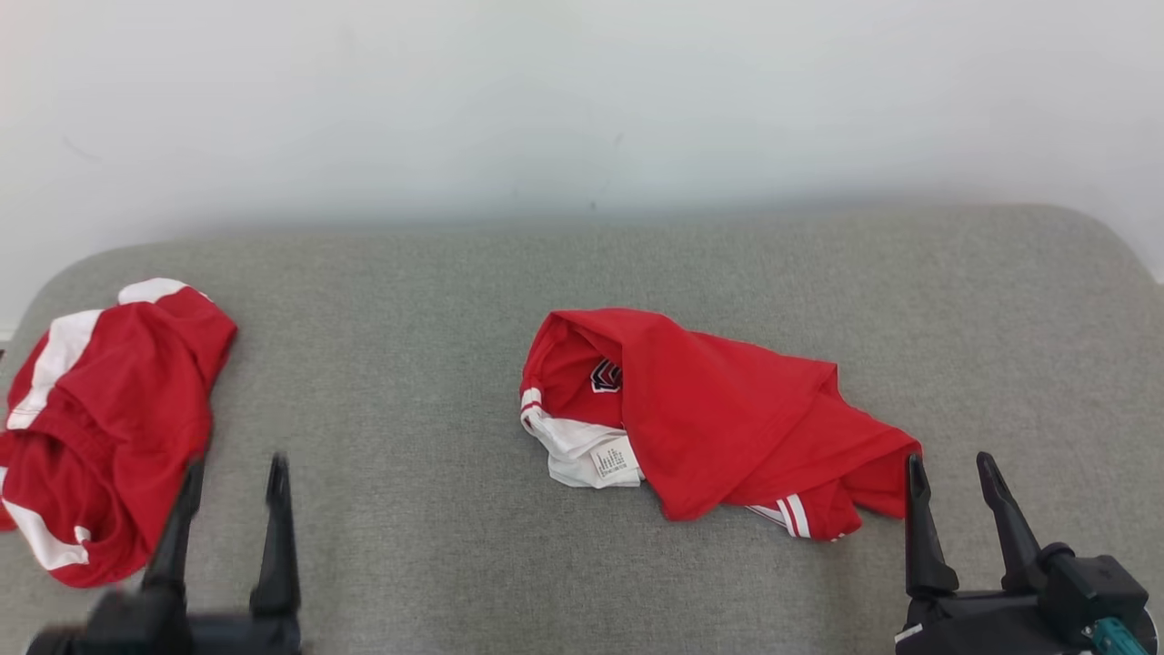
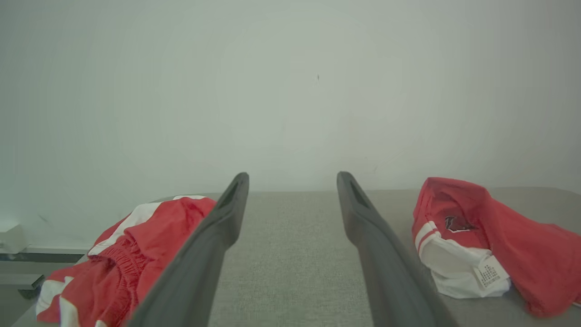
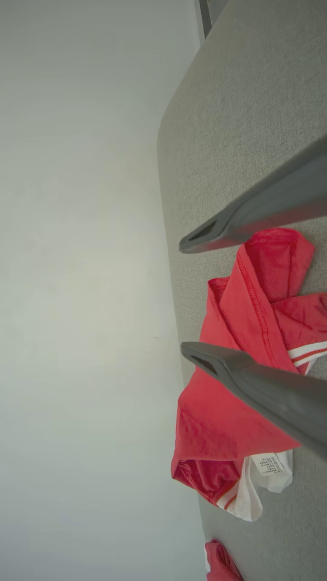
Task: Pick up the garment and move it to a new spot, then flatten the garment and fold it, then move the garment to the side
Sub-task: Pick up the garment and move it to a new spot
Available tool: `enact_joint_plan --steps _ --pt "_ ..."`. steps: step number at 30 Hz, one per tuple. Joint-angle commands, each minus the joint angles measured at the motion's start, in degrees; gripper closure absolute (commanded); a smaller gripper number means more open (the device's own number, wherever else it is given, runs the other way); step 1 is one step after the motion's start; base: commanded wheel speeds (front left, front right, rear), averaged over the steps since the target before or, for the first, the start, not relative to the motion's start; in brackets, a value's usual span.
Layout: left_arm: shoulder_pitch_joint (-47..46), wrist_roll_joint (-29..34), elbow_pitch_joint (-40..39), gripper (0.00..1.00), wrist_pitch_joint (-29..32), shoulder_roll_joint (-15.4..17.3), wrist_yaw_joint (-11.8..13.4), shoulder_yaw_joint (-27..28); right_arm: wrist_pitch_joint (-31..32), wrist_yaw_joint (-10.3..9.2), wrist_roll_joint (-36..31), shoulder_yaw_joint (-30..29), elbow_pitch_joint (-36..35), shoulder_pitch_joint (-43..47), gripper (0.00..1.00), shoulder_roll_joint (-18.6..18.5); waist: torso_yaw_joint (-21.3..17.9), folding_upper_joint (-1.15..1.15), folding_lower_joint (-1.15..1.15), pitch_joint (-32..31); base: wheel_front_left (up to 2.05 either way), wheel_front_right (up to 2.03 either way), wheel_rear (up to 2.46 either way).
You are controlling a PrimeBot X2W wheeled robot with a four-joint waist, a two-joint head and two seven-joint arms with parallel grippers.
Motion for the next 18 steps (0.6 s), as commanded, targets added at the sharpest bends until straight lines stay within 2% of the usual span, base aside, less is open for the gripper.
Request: enact_joint_plan --steps 1,7,18 --pt "3.2 1.6 -0.6 0.0 -0.2 0.1 0.5 0.8 0.0 -0.12 -0.4 0.1 -0.1 0.9 0.0 -0.1 0.6 0.0 0.01 -1.2 0.0 0.0 0.0" --pt "10.1 3.0 -3.5 0.0 -0.2 -3.2 0.9 4.1 0.2 -0.12 -0.4 -0.3 -0.5 1.9 0.0 -0.1 1.0 0.0 0.01 -1.9 0.0 0.0 0.0" --pt "12.8 6.5 -3.5 0.0 -0.2 -7.1 -2.1 6.5 0.8 -0.13 0.0 -0.4 -0.9 3.3 0.0 -0.1 1.8 0.0 0.01 -2.5 0.0 0.0 0.0"
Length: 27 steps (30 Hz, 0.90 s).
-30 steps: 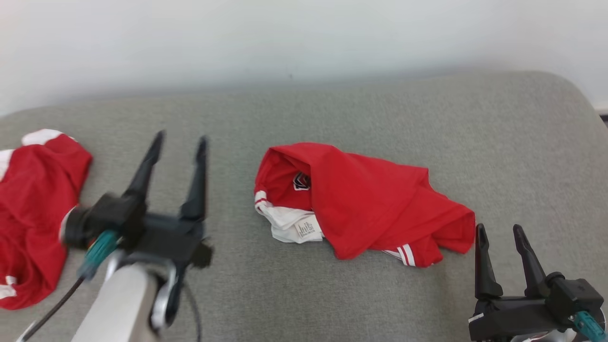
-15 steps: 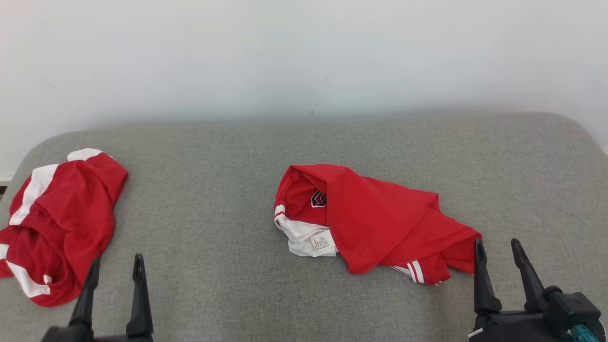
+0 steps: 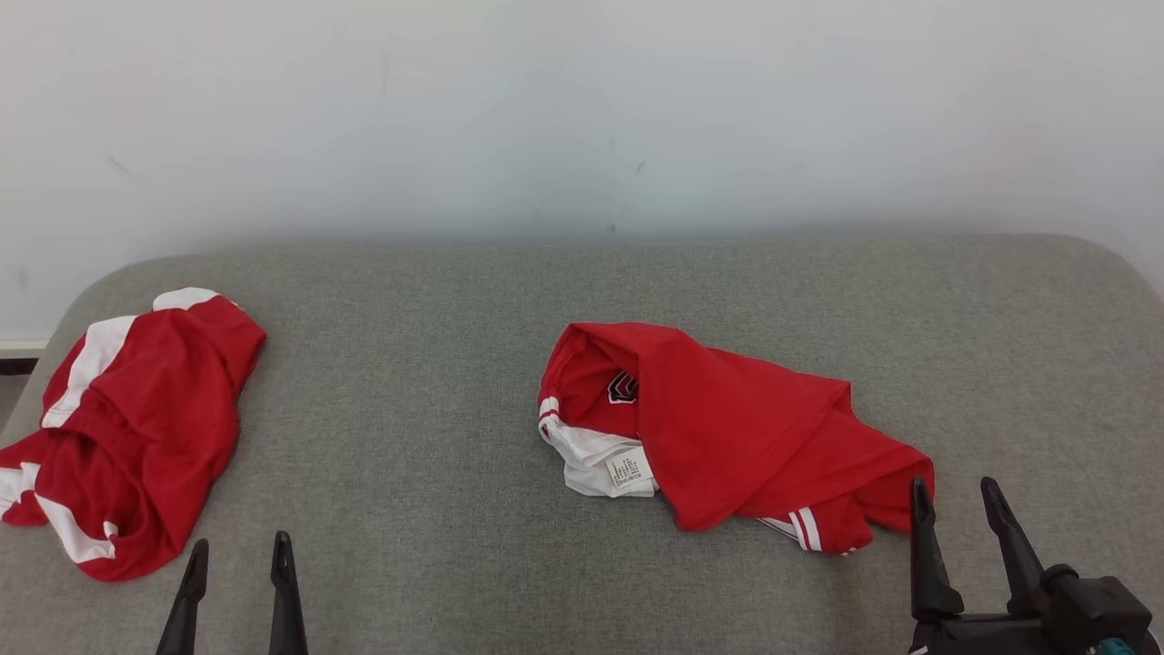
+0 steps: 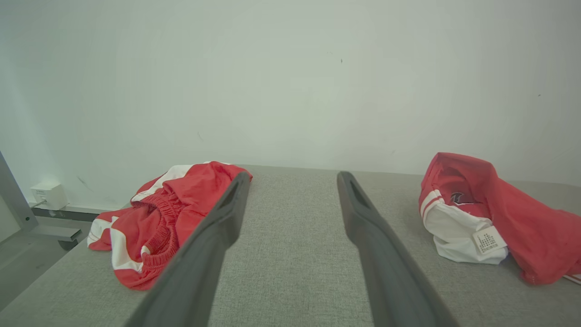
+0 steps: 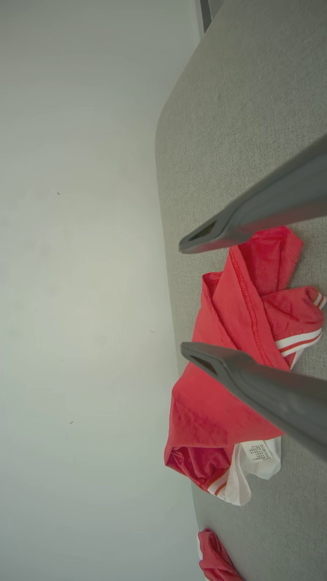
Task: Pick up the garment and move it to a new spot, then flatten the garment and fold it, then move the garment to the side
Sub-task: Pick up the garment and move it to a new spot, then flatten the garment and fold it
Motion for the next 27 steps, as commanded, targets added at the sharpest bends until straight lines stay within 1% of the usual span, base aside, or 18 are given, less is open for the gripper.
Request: enact_joint_plan --steps 1,10,27 --pt "0.8 0.4 0.1 0.0 -0.2 -0.3 -0.4 0.4 0.0 -0.13 0.2 0.1 -0.1 0.5 0.0 -0.1 0.0 0.0 0.0 0.0 0.0 0.0 0.0" --pt "0.9 2.4 1.0 0.0 -0.2 -2.5 -2.3 2.5 0.1 -0.13 0.6 0.4 0.3 0.9 0.0 -0.1 0.0 0.0 0.0 0.3 0.0 0.0 0.0" --pt "0.3 4.7 1.7 0.0 -0.2 -4.8 -4.7 5.1 0.0 -0.14 0.9 0.7 0.7 1.1 0.0 -0.1 0.2 0.0 0.0 0.2 0.0 0.0 0.0"
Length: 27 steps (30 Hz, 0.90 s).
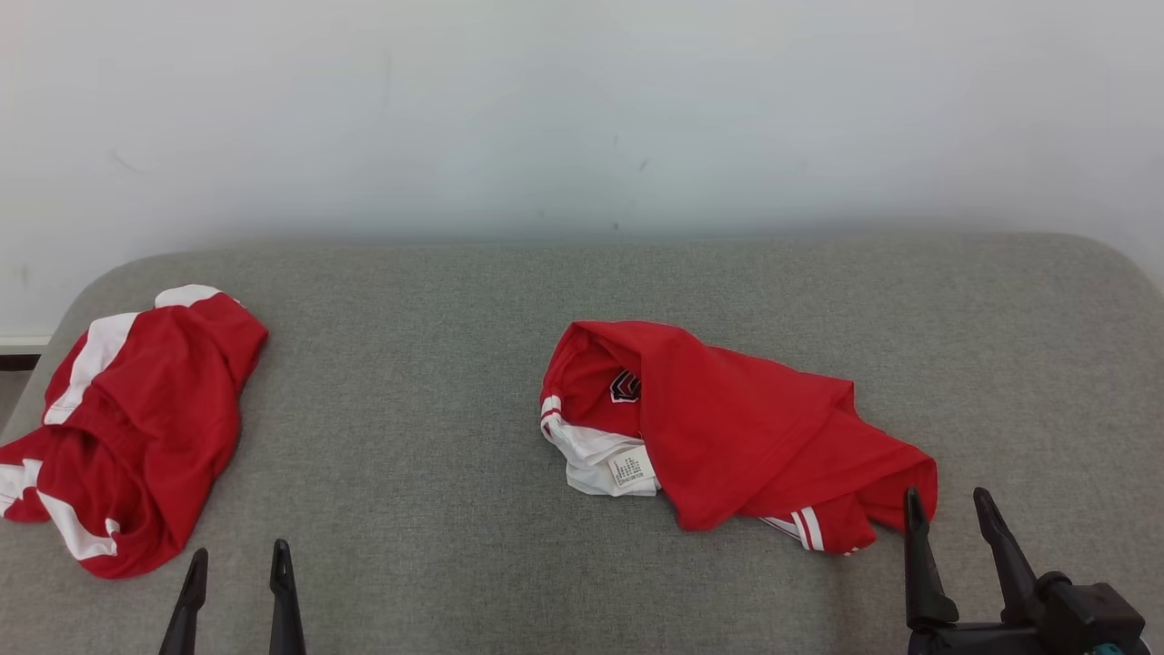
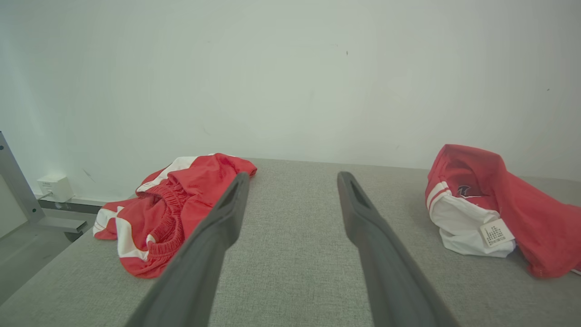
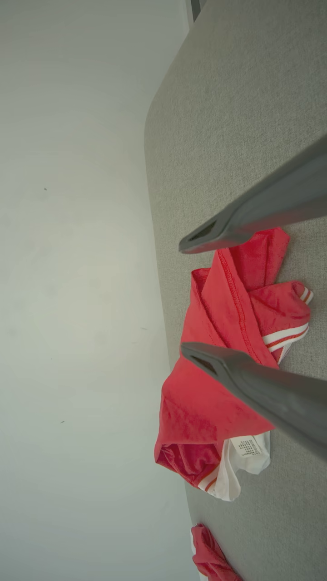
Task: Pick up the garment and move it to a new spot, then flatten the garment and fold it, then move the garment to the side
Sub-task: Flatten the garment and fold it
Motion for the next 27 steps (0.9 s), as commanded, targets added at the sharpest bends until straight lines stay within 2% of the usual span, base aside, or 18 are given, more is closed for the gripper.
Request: enact_joint_plan --steps 1,21,27 --pt "0.1 0.5 0.1 0.0 -0.2 -0.3 -0.3 0.3 -0.2 -0.14 0.1 0.1 0.0 0.5 0.0 -0.1 0.0 0.0 0.0 0.0 0.0 0.0 0.0" --pt "-0.1 1.4 0.8 0.0 -0.2 -1.6 -1.5 1.7 0.0 -0.13 -0.1 0.1 -0.1 0.6 0.0 -0.1 0.2 0.0 0.0 0.1 0.0 0.0 0.0" --pt "-3.9 1.4 1.8 0.0 -0.2 -2.0 -2.9 -1.4 0.0 -0.14 0.1 0.5 0.2 0.1 0.0 -0.1 0.0 0.0 0.0 0.5 0.0 0.0 0.0"
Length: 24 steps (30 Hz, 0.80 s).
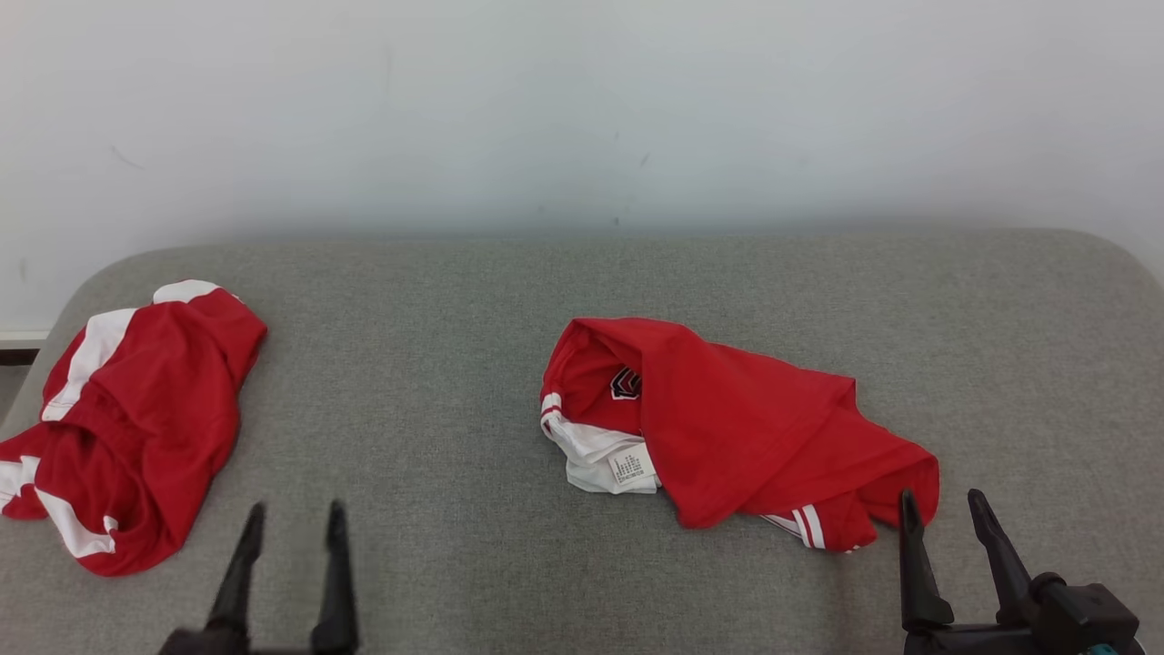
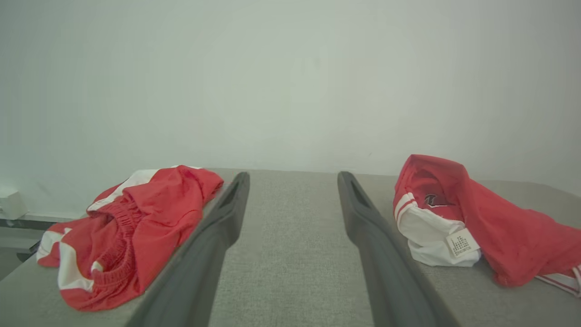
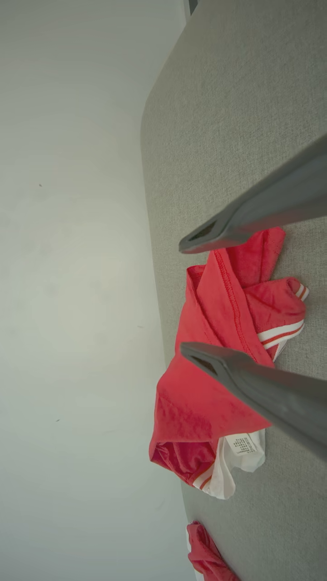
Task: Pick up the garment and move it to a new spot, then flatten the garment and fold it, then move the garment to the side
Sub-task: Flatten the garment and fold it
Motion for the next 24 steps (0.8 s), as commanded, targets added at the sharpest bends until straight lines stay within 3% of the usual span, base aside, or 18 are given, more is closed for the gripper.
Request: enact_joint_plan --steps 1,12,24 --pt "-2.5 0.6 0.7 0.0 -0.2 -0.2 -0.6 -1.4 0.0 -0.14 0.0 0.1 0.2 -0.1 0.0 -0.1 -0.1 0.0 0.0 0.2 0.0 0.0 0.0" --pt "-20.4 -0.4 10.5 0.0 -0.1 1.1 -2.4 -12.1 -0.3 -0.14 1.4 2.5 1.9 -2.0 0.0 -0.1 -5.4 0.0 0.0 3.5 0.0 0.0 0.0" --pt "-28.9 -2.3 24.8 0.0 3.4 2.8 -2.3 -14.5 -1.0 -0.14 2.5 2.6 4.4 -4.4 0.0 -0.1 -12.6 0.0 0.0 6.7 0.0 0.0 0.0"
